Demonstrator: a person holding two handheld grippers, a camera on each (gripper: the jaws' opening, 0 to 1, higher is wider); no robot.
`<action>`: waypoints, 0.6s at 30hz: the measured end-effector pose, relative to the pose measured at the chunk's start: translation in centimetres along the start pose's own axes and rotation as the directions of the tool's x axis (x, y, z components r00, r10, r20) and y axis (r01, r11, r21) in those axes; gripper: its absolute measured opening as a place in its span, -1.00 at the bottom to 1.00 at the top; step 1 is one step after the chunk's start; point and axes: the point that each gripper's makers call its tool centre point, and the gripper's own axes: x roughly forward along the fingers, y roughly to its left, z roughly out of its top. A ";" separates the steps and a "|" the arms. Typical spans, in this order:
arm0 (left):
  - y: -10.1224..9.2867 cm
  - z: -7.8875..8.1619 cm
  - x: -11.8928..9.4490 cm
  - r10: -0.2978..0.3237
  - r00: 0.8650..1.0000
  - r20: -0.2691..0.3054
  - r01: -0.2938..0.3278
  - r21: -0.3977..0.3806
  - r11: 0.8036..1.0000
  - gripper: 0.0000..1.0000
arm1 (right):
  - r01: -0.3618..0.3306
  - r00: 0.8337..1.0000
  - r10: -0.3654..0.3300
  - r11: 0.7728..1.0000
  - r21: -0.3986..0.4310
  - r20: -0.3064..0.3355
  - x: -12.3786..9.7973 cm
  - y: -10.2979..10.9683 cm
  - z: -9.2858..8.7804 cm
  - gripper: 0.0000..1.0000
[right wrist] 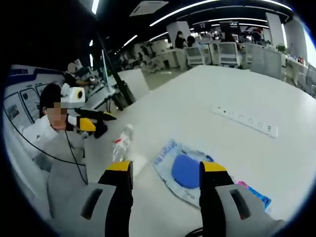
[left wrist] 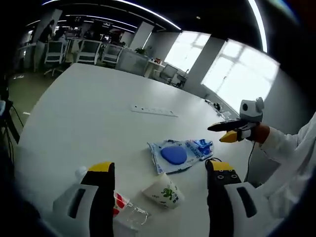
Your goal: Arrange the tabletop items into an orderly group along one side of the table until the central work area is clear of visible clutter.
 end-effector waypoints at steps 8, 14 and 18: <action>0.5 -0.5 -2.2 0.029 0.999 0.025 -0.029 -0.017 0.999 0.56 | -0.078 0.996 0.073 0.990 -0.113 -0.047 2.2 2.2 2.6 0.09; 0.8 -0.8 -3.7 0.053 0.997 0.048 -0.051 -0.038 0.998 0.56 | -0.128 0.989 0.112 0.974 -0.185 -0.093 4.0 3.5 3.8 0.09; 1.1 -1.1 -4.7 0.066 0.996 0.061 -0.063 -0.055 0.997 0.56 | -0.179 0.979 0.154 0.961 -0.212 -0.131 5.6 4.5 4.3 0.09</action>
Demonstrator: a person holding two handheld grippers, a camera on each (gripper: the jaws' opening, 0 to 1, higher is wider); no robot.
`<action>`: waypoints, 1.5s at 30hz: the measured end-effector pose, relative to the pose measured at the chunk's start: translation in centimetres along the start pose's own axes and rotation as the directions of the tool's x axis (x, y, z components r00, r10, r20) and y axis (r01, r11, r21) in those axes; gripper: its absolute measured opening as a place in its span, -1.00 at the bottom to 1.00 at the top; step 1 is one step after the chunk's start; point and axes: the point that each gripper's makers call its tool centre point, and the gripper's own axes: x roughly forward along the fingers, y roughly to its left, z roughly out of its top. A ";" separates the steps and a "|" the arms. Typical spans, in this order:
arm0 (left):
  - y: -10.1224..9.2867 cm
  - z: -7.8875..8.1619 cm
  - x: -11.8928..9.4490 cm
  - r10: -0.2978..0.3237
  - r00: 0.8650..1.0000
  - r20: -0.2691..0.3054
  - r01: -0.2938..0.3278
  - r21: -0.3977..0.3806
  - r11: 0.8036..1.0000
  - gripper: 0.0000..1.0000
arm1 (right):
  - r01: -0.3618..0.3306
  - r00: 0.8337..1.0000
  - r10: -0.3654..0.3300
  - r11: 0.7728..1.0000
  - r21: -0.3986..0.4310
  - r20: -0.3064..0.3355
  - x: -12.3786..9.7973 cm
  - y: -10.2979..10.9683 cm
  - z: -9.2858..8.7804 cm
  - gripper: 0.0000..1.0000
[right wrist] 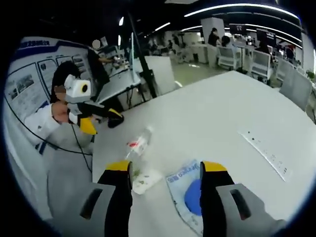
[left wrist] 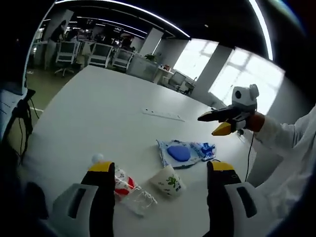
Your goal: Arrange the tabletop items into an orderly group along one side of the table until the central work area is clear of visible clutter.
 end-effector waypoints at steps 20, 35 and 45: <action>2.0 -2.1 -4.0 0.051 0.998 0.046 -0.049 -0.062 0.997 0.53 | -0.211 0.970 0.208 0.977 -0.012 -0.126 10.0 3.4 4.0 -0.03; 3.8 -2.9 -5.4 0.072 0.994 0.086 -0.063 -0.099 0.993 0.53 | -0.301 0.934 0.311 0.950 0.080 -0.174 16.3 5.4 4.6 -0.07; 4.5 -3.3 -5.3 0.071 0.993 0.098 -0.060 -0.114 0.992 0.53 | -0.339 0.903 0.366 0.928 0.152 -0.225 19.3 6.2 3.1 -0.05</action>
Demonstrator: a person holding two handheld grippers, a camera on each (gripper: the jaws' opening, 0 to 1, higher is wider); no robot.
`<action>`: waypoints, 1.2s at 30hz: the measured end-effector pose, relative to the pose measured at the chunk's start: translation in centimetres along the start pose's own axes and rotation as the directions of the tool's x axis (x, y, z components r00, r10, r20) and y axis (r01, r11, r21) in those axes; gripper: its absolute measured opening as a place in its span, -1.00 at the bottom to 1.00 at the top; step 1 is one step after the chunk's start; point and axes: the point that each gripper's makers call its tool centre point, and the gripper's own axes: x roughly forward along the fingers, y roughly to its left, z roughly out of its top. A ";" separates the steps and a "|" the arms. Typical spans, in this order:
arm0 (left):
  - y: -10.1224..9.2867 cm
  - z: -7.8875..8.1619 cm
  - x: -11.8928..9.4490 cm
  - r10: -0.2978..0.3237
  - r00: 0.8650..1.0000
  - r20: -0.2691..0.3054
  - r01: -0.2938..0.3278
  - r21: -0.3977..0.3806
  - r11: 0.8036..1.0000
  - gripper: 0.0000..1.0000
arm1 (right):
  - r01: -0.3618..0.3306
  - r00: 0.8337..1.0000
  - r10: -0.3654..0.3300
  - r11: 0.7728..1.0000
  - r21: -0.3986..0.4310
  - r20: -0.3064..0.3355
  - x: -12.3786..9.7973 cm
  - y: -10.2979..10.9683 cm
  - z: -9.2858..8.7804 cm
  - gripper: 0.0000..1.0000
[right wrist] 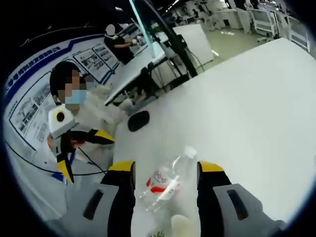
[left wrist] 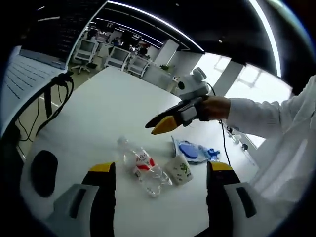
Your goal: Arrange the tabletop items into an orderly group along one side of the table until the central work area is clear of visible clutter.
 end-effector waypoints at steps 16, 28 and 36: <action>0.9 0.2 0.3 0.006 1.000 0.030 -0.005 -0.017 1.000 0.53 | -0.107 0.994 0.108 0.972 0.209 0.008 3.4 -1.3 -0.5 -0.15; 1.0 0.1 1.3 -0.008 0.999 0.045 0.009 -0.023 1.000 0.52 | -0.149 0.988 0.154 0.944 0.295 0.007 4.9 -2.7 -0.7 -0.16; 1.1 -0.5 1.8 -0.011 0.999 0.037 0.012 -0.028 1.000 0.51 | -0.190 0.980 0.199 0.924 0.331 0.006 5.8 -2.9 -1.0 -0.17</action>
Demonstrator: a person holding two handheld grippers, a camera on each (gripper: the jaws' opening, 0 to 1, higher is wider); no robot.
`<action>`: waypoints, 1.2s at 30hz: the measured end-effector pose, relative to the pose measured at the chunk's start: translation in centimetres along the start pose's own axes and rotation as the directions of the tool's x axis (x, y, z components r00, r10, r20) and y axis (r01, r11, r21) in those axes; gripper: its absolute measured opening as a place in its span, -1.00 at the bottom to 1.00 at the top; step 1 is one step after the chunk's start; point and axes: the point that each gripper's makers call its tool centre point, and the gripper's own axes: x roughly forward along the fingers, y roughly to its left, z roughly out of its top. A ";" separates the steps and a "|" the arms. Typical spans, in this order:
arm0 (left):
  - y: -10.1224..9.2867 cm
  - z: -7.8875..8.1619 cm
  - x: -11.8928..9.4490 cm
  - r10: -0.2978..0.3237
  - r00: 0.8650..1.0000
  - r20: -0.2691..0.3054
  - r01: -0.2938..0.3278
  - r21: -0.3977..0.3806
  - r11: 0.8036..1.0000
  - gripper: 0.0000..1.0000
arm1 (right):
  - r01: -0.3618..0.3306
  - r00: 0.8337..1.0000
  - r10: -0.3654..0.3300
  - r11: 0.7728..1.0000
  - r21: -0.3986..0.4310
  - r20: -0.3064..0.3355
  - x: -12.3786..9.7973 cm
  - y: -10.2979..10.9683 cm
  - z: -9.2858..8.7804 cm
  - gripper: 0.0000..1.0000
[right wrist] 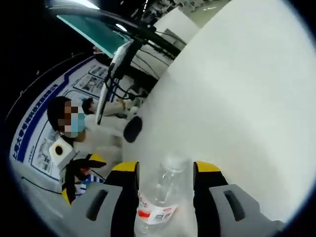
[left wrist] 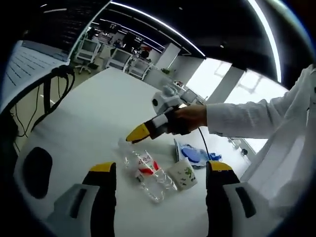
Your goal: Arrange the tabletop items into an orderly group along one side of the table until the central work area is clear of visible clutter.
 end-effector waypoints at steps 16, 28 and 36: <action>0.4 -0.3 0.9 -0.006 1.000 -0.002 0.006 -0.018 1.000 0.49 | -0.082 0.996 0.080 0.993 0.083 0.029 1.1 -0.7 0.2 -0.50; 0.5 -0.8 1.4 -0.017 1.000 -0.013 0.017 -0.022 1.000 0.47 | -0.081 0.994 0.076 0.995 0.066 0.076 0.6 -0.1 0.6 -0.60; 0.4 -0.9 2.2 -0.040 0.999 -0.019 0.039 -0.026 0.999 0.45 | -0.035 0.995 0.040 0.998 -0.053 0.093 -0.1 1.8 0.7 -0.60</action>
